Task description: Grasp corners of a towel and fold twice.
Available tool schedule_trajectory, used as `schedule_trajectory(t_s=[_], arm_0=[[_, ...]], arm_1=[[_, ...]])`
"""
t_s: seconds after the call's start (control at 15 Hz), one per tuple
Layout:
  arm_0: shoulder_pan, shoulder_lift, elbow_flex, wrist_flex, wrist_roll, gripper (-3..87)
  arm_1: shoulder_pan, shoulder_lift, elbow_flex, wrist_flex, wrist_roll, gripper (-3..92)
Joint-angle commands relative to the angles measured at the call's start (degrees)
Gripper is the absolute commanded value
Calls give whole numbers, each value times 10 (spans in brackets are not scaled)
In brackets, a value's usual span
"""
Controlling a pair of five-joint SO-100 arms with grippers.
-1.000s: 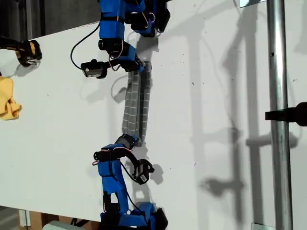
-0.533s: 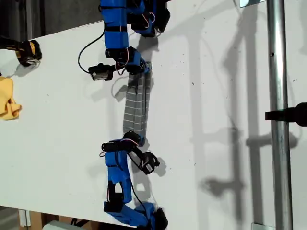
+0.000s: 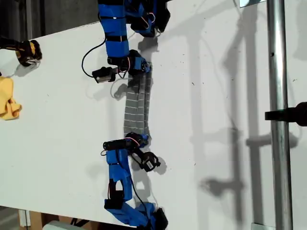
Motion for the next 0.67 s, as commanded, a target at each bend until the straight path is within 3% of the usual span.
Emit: schedule_trajectory(t_s=[0.0, 0.27, 0.6], arm_0=[[-9, 70, -4, 23, 15, 338], [-4, 246, 54, 32, 39, 394], [-37, 478, 284, -5, 14, 383]], arm_1=[[6, 54, -77, 109, 6, 146], [13, 127, -208, 281, 7, 199], [41, 289, -228, 311, 15, 224]])
